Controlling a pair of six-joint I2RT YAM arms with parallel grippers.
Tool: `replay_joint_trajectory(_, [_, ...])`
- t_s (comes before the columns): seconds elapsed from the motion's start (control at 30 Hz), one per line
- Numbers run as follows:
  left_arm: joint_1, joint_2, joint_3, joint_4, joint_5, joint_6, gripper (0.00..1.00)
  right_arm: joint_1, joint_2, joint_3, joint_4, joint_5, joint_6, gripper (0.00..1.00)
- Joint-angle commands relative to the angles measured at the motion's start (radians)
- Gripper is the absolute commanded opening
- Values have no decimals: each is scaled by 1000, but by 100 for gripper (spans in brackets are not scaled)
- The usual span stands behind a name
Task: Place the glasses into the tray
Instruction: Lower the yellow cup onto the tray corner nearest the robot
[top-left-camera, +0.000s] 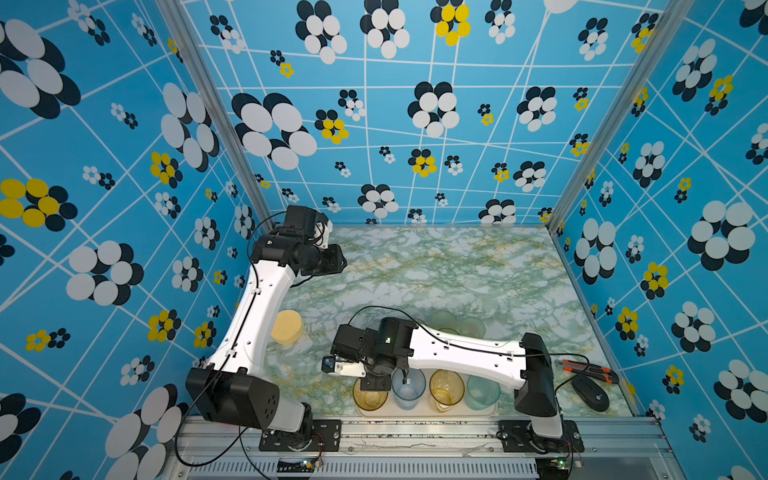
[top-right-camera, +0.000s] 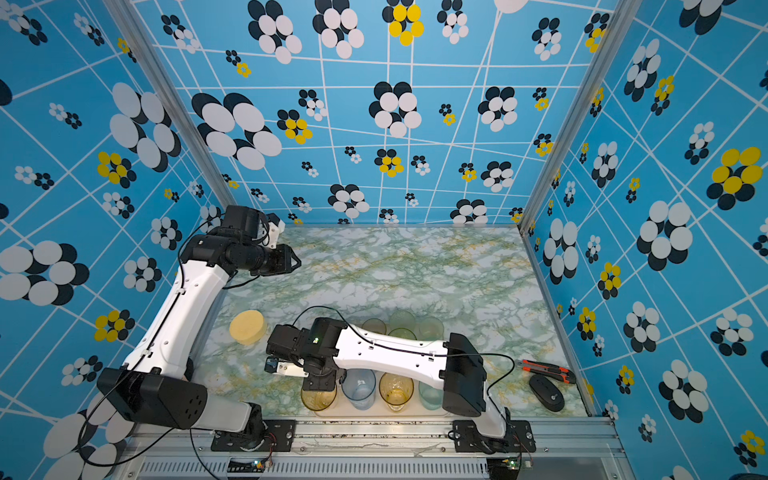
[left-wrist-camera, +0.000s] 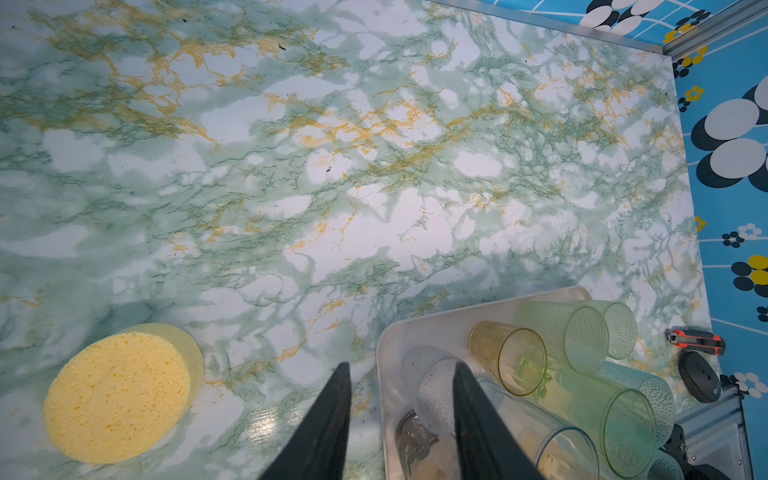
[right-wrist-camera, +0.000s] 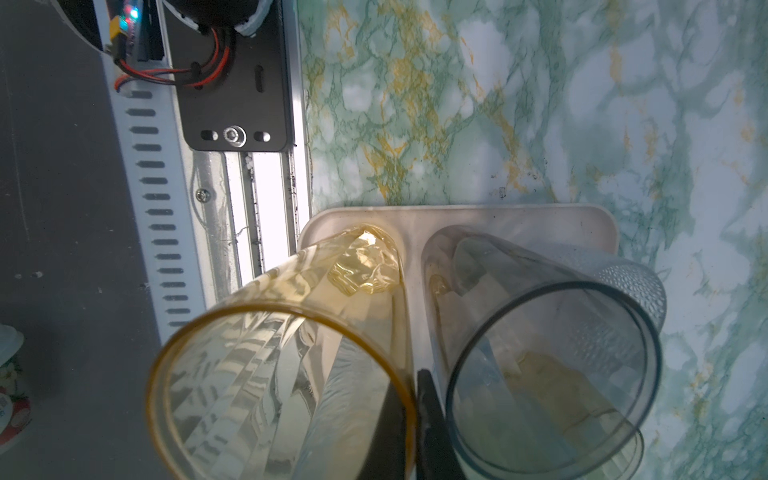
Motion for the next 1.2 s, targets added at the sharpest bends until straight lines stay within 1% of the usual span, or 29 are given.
replay_joint_trajectory(0.0, [8,17,15,-25,-6,22,42,-6,8,-11,9,-27,-10,7])
replay_joint_trajectory(0.27, [8,24,21,-29,-8,27,42,-9,10,-10,6,-28,-9,15])
replay_joint_trajectory(0.4, [8,24,23,-31,-8,29,42,-10,9,-9,6,-30,-11,17])
replay_joint_trajectory(0.53, [8,24,23,-32,-9,30,42,-9,5,-10,4,-25,-11,21])
replay_joint_trajectory(0.97, [8,21,20,-37,-16,33,42,-15,-42,-3,20,20,-16,26])
replay_joint_trajectory(1.17, [8,25,24,-41,-16,32,42,-29,-60,-4,31,32,-23,27])
